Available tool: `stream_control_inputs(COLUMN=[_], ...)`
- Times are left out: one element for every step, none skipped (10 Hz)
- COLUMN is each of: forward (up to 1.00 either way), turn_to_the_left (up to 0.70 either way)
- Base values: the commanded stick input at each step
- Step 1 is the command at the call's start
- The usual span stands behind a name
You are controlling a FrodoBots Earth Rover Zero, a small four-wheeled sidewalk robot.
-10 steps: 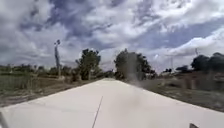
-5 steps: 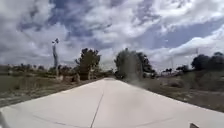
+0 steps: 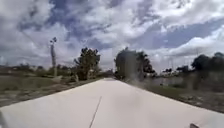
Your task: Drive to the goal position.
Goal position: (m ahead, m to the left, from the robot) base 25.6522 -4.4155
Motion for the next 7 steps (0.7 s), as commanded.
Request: stream_control_inputs(forward=[0.69, 0.69, 0.69, 0.69, 0.69, 0.69, 0.69], turn_to_the_left=[0.01, 0.01, 0.01, 0.01, 0.01, 0.01, 0.01])
